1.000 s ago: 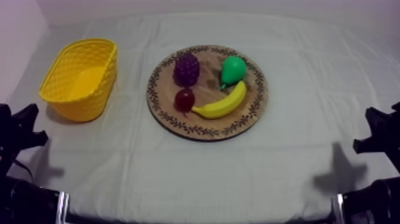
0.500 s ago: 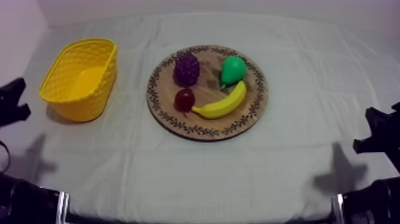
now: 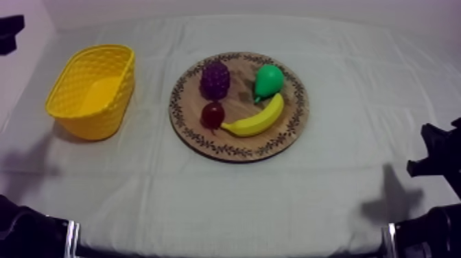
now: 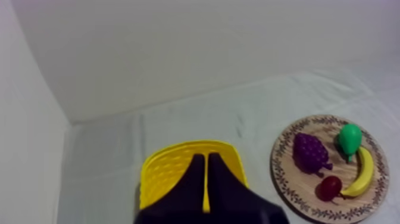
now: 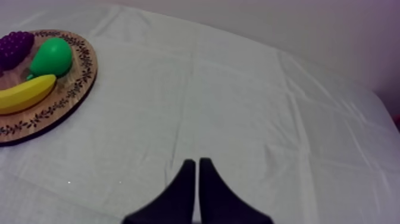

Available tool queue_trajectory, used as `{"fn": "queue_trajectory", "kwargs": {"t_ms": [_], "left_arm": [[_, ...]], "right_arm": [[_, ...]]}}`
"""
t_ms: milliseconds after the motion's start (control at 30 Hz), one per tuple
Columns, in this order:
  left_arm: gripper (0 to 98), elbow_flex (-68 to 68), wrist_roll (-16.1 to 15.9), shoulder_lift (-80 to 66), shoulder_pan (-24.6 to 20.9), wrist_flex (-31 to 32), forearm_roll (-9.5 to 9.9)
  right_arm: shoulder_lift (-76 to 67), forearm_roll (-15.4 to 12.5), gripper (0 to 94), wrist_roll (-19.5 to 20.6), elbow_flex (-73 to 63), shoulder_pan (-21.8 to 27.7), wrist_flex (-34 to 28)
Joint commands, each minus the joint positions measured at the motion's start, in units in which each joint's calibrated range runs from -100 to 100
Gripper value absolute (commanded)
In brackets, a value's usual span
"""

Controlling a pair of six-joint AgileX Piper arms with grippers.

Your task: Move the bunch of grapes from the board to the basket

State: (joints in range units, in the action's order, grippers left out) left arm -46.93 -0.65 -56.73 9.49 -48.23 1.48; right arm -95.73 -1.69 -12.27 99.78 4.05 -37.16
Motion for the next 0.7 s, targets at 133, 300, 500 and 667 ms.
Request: {"fn": "queue_trajectory", "kwargs": {"t_ms": [133, 300, 500, 667], "left_arm": [[0.0, 8.0, -0.3, 9.5, 3.6, -2.5, 0.08], [0.0, 12.8, -0.7, 15.2, 6.8, -4.6, 0.29], [0.0, 18.9, -0.9, 22.0, 10.4, -7.4, 0.34], [0.0, 23.2, -0.9, 28.3, 13.1, -9.1, 0.35]], "right_arm": [[0.0, 0.0, 0.5, 0.0, 0.0, 0.0, 0.0], [0.0, 0.0, 0.5, 0.0, 0.0, 0.0, 0.0], [0.0, 0.0, 0.5, 0.0, 0.0, 0.0, 0.0], [0.0, 0.0, 0.5, 0.0, 0.0, 0.0, 0.0]]}}
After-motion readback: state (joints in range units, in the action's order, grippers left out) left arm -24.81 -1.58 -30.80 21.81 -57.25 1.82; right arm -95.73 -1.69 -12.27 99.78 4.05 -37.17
